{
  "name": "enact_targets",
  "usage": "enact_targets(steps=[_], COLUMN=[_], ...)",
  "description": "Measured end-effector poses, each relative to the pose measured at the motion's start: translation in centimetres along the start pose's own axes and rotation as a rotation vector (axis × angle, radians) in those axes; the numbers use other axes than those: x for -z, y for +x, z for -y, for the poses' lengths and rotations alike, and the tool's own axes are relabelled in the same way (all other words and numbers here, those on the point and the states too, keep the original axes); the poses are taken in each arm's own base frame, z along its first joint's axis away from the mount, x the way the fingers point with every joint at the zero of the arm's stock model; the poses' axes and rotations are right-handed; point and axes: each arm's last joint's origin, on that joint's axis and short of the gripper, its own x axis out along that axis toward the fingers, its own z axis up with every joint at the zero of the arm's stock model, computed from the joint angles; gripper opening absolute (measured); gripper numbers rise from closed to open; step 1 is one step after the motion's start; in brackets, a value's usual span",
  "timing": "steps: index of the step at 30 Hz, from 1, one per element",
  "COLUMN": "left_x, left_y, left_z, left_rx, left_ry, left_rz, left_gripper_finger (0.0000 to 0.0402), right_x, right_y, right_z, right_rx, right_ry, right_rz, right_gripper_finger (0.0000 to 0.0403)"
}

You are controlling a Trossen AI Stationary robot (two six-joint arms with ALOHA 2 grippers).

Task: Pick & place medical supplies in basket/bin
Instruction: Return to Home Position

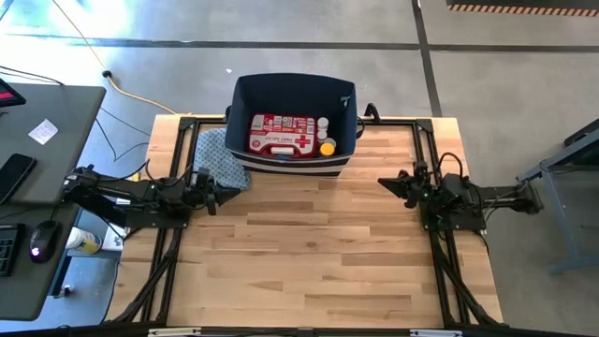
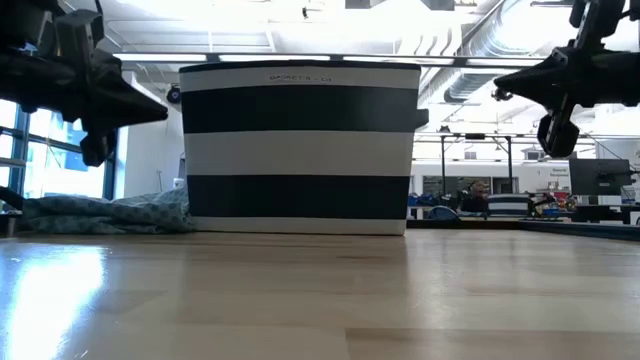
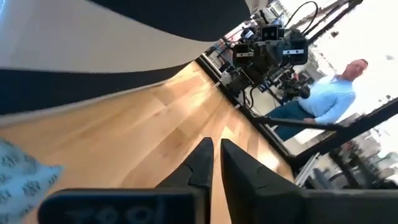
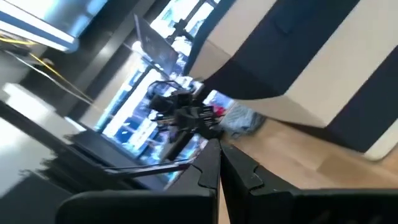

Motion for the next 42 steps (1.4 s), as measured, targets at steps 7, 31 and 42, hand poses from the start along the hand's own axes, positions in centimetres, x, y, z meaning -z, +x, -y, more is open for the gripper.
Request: enact_targets(steps=[7,31,42], left_x=[0.01,0.09,0.61], left_y=[0.00,0.05,-0.13], left_z=[-0.01,-0.03,0.86], left_rx=[0.000,0.006,0.347], left_ry=[0.195,0.800,0.793], left_rz=[-0.001,-0.009,-0.123], left_gripper_finger=[0.0084,0.0088,0.0088], right_x=[-0.02,0.19,0.16], right_y=[-0.01,0.04,0.04], right_z=[0.07,0.26,0.23], right_rx=[0.029,0.039,0.038], right_ry=[-0.367,-0.841,-0.840], right_rz=[0.020,-0.016,-0.012], right_gripper_finger=[0.0000,0.0000,0.0000])
